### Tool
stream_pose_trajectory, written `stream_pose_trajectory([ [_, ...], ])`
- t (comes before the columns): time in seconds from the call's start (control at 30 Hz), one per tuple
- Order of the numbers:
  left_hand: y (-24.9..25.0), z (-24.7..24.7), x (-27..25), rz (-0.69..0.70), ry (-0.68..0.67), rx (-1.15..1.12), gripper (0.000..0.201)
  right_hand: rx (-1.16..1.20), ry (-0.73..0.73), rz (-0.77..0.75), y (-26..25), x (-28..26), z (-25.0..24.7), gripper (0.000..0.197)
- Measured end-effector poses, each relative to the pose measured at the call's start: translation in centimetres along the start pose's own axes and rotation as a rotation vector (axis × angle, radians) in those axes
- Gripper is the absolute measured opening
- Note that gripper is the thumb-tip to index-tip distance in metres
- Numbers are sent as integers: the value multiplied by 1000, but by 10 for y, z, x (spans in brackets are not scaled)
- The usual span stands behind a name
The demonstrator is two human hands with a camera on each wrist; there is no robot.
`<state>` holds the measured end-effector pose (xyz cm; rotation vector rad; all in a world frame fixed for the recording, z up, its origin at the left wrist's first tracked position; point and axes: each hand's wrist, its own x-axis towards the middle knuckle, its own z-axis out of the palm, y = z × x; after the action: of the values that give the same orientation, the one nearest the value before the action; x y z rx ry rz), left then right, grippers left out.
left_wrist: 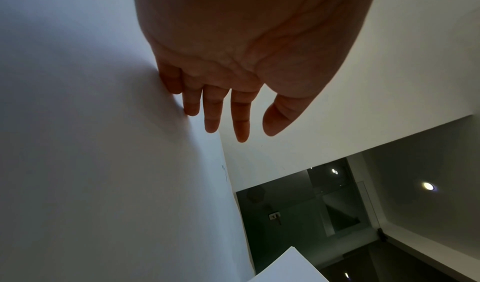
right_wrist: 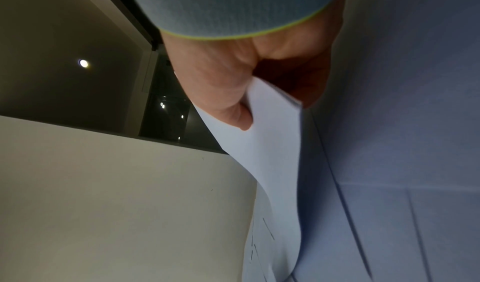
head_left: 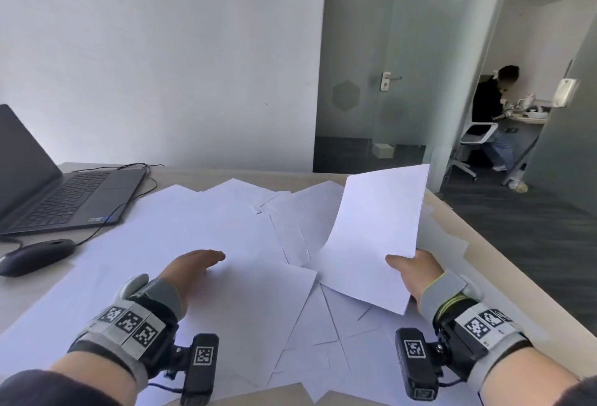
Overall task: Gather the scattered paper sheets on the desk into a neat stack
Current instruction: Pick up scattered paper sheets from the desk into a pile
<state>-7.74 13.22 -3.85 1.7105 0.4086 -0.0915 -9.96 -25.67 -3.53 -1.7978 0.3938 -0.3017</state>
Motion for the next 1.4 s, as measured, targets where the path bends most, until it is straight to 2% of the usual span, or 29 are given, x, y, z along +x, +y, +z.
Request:
stream_pose_trajectory([
  [0.1, 0, -4, -2, -15, 1, -24, 24, 29, -8, 15, -4, 1, 5, 20],
  [0.2, -4, -8, 2, -3, 17, -46, 61, 88, -51, 39, -8, -1, 10, 20],
  [0.27, -8, -10, 5, -3, 7, -59, 71, 93, -89, 52, -9, -2, 14, 19],
  [0.37, -9, -15, 5, 2, -11, -83, 66, 72, -158, 77, -9, -3, 25, 15],
  [0.4, -8, -14, 3, 3, -17, -84, 59, 69, -185, 90, -9, -3, 27, 14],
  [0.5, -7, -12, 1, 25, -30, -103, 21, 63, -260, 123, -9, -3, 35, 8],
  [0.53, -7, -13, 2, 31, -30, -112, 19, 59, -282, 132, -9, -3, 38, 7],
  [0.77, -7, -16, 2, 24, -47, -201, 24, 27, -423, 214, -14, -4, 63, 17],
  [1.03, -4, -18, -5, -7, -78, -270, 21, 20, -577, 183, -26, -18, 103, 19],
  [1.2, -5, -19, -7, -7, -85, -287, 22, -19, -626, 170, -27, -25, 124, 21],
  [1.4, -4, -25, -11, -6, -78, -380, 16, -28, -576, 154, -23, -21, 126, 24],
])
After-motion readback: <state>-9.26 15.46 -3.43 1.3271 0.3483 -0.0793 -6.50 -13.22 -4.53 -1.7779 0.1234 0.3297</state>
